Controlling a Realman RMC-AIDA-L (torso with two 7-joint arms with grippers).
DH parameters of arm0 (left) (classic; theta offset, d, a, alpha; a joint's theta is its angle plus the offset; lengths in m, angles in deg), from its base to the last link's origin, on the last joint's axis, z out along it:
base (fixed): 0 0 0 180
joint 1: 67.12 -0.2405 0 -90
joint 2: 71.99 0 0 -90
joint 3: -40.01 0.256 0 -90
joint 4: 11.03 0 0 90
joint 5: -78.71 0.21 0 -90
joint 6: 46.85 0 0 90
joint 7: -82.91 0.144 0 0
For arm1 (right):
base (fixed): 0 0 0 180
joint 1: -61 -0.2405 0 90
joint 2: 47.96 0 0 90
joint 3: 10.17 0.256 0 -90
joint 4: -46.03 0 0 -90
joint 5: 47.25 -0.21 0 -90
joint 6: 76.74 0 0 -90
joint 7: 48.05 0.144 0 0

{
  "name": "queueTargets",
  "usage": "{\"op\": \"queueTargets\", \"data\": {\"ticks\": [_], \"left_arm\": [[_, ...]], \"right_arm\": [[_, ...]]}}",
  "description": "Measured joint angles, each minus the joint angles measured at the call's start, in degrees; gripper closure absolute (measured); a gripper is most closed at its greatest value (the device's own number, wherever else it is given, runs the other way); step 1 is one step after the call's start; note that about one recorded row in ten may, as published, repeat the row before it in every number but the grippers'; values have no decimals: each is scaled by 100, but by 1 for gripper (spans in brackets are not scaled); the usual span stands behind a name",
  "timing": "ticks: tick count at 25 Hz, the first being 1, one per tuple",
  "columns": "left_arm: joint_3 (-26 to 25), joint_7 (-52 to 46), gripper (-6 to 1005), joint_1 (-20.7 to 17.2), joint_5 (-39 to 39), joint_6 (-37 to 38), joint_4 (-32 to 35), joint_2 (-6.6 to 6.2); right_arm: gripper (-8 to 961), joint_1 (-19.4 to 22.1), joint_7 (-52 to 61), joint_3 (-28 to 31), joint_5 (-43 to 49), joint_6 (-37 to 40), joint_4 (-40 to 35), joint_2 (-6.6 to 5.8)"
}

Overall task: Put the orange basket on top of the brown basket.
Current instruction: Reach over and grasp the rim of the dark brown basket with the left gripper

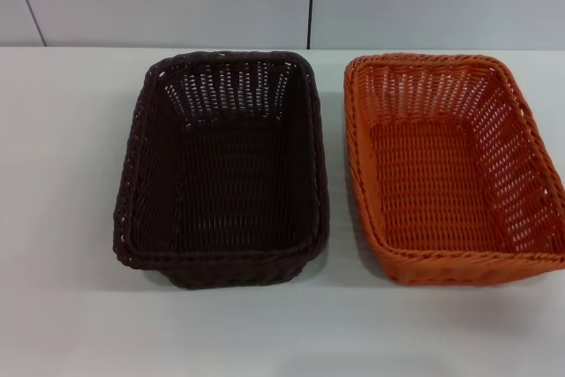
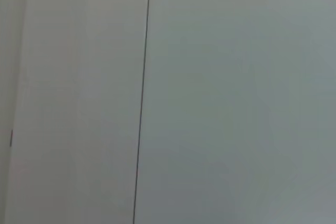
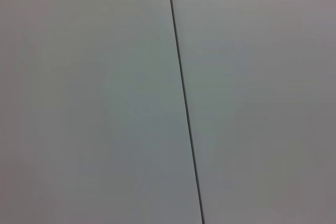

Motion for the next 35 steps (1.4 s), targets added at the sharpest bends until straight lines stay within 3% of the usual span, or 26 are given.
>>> {"op": "queueTargets", "data": {"ticks": [15,19,20,24,26,29,30,31,32,33,35], "left_arm": [[18,23,230,53,38,-10,3,-11],[55,12,230,55,304,-105,-55,-43],[51,-1,230,65,707,-217,-174,-115],[9,-46,230,-65,1129,-1241,-1107,-513],[-52,-5,230,-274,1188,-2016,-1953,-816],[-327,128,231,-626,1318,-2944,-3148,-1143],[-327,128,231,-626,1318,-2944,-3148,-1143],[-525,150,231,-779,1452,-3419,-3649,-1226],[-1097,165,231,-1100,1895,-4918,-4824,-1292],[-1197,168,231,-1150,1964,-5173,-5024,-1286],[-1780,271,231,-1387,2529,-7069,-6273,-1172]], "right_arm": [[213,-22,0,-4,-9,1,-5,0],[213,-26,0,-4,-19,1,-4,0],[213,-27,0,-4,-19,1,-4,0],[212,-39,0,-4,-23,4,-4,-7],[212,-42,0,-4,-25,4,-7,-8],[212,-42,0,-4,-26,3,-13,-10],[212,-43,0,-4,-26,2,-15,-12],[212,-43,0,0,-26,2,-18,-13],[212,-41,0,8,-27,1,-18,-13],[212,-37,0,20,-28,1,-15,-13],[212,-38,0,19,-27,1,-15,-12]]}}
